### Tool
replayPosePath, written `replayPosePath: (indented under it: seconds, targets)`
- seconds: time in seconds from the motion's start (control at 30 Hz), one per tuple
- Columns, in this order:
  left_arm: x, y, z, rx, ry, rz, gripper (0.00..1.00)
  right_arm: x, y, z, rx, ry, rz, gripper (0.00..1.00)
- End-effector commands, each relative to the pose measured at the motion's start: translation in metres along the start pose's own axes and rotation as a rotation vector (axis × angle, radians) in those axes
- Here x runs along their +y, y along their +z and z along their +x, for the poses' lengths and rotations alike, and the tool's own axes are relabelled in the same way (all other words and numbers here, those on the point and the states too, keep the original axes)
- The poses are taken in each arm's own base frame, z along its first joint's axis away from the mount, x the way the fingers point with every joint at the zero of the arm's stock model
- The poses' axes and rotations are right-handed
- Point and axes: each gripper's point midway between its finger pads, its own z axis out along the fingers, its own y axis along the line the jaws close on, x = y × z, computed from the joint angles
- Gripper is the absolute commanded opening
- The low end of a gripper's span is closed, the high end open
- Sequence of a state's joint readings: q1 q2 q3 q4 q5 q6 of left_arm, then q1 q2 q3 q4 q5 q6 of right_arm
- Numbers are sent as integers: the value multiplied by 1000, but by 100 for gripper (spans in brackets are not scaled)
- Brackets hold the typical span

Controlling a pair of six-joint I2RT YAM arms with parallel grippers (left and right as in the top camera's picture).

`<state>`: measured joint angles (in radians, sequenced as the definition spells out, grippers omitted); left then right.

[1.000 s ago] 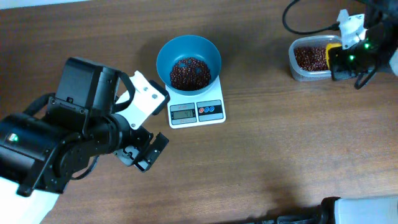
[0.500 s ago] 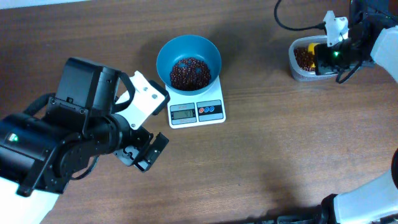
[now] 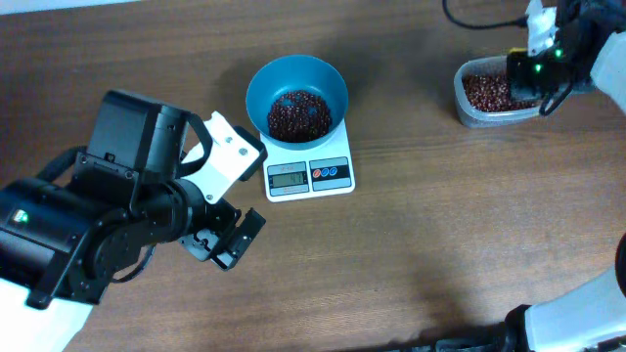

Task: Scoop item into bowl and weigh 50g on scale
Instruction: 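Dip the scoop into the beans again with the right gripper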

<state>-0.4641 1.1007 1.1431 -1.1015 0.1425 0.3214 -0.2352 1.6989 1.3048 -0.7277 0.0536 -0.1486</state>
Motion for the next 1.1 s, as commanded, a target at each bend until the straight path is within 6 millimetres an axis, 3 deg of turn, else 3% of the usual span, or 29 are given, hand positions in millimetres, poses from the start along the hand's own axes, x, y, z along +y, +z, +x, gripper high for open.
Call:
replayPosePath:
  seconds: [0.0, 0.1, 0.17, 0.3, 0.43, 0.6, 0.83, 1.07]
  targets:
    - [0, -4, -5, -20, -6, 3, 99, 3, -7, -5, -2, 14, -30, 4]
    - [0, -4, -5, -20, -6, 3, 99, 18, -9, 4, 23, 40, -169, 4]
    - [0, -4, -5, -20, -6, 3, 99, 17, -11, 10, 39, 81, -239, 4]
    - [0, -4, -5, -20, -6, 3, 99, -12, -11, 20, 52, 170, -238, 4]
    - [0, -4, -5, -20, -6, 3, 99, -19, -11, 20, 42, 182, -252, 4]
    - [0, -4, -5, -20, -6, 3, 99, -2, -7, 20, 52, 134, -259, 4]
    - [0, -4, -5, -20, -6, 3, 99, 35, -7, 17, 60, 45, -298, 4]
    - [0, -4, -5, -20, -6, 3, 99, 42, 13, 30, 130, 45, -314, 4]
